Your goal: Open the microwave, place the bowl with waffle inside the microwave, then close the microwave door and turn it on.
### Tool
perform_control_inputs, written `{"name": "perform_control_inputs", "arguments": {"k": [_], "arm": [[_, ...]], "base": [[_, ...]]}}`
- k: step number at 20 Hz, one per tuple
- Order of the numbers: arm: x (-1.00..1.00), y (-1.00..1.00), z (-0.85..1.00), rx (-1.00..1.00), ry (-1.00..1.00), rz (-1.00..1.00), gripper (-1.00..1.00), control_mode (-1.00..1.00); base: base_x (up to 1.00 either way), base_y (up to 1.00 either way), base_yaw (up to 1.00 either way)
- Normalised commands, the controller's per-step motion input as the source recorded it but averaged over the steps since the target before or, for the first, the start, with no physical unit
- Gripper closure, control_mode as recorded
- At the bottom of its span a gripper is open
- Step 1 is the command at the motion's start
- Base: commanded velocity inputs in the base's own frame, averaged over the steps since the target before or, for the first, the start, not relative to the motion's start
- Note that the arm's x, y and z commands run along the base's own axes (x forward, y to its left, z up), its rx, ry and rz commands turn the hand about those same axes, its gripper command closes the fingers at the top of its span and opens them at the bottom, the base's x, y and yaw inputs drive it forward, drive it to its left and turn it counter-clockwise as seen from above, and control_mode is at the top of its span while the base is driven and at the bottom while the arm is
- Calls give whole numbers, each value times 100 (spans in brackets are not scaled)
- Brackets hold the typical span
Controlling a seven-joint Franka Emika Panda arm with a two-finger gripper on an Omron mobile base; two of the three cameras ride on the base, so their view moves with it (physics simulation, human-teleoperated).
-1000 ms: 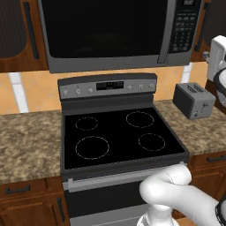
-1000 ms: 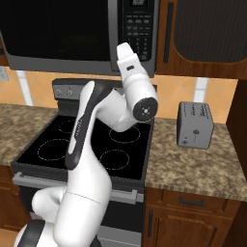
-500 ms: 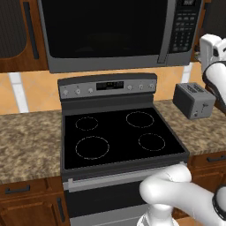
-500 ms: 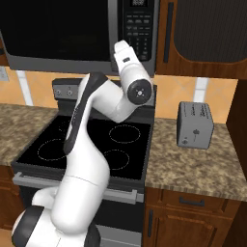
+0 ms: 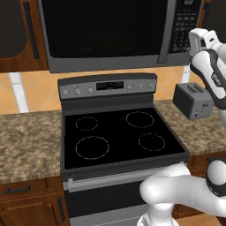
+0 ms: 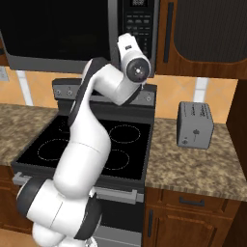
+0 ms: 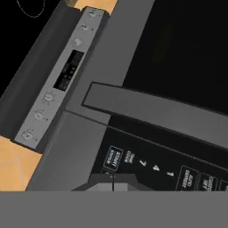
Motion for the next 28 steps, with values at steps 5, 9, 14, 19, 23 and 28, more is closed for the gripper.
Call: {"name": "perform_control_inputs", "arguments": {"k": [5,9,14,19,23,28], "arm": [[48,0,-8,0,5,-4,100,-100],[42,0,0,0,1,-2,100,-100],[31,0,-6,0,2,0,100,-100],[13,0,-13,0,5,0,100,-100],[31,17,-21,0,6,-1,100,-100],[58,76,-34,0,11,-1,100,-100]], "base": [[0,0,0],[0,0,0],[0,0,0],[0,0,0],[0,0,0],[0,0,0]]}}
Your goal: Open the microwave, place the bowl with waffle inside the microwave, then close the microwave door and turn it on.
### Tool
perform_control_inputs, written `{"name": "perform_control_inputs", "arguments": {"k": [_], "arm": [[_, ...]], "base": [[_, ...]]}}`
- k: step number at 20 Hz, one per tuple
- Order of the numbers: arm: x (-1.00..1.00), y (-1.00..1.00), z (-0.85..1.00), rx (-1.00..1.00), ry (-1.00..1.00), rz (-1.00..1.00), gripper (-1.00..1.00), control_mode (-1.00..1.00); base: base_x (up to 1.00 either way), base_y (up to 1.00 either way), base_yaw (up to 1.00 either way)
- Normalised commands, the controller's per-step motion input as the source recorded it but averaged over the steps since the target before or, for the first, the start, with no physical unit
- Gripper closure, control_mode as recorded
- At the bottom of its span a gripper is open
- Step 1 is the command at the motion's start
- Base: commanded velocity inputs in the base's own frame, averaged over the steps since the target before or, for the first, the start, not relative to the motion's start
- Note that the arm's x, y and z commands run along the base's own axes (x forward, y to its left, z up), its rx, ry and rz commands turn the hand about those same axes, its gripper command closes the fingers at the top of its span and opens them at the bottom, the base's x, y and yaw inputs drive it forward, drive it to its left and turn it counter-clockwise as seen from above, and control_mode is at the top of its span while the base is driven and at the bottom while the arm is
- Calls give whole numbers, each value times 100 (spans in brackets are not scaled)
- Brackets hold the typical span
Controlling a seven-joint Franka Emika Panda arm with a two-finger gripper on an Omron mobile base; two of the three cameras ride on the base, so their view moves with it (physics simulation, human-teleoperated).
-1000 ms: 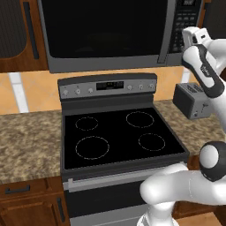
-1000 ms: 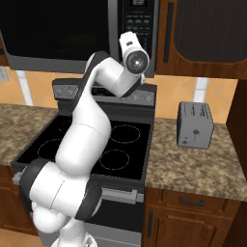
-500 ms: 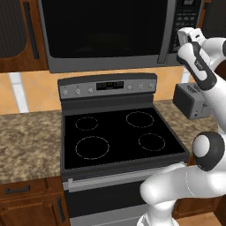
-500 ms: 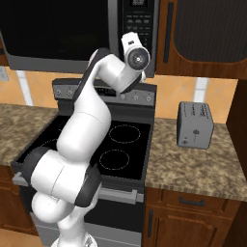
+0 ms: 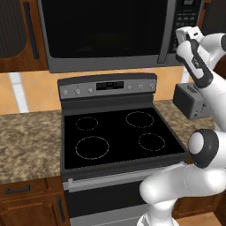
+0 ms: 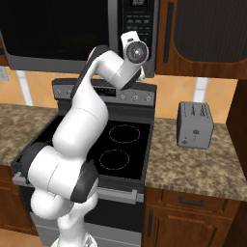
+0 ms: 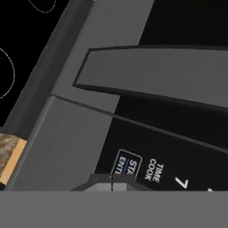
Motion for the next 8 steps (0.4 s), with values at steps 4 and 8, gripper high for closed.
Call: {"name": "perform_control_inputs", "arguments": {"k": [4,8], "arm": [[85,100,-92,7,13,0,100,-100],[100,100,-100,19,14,0,100,-100]], "base": [[0,0,0],[0,0,0]]}}
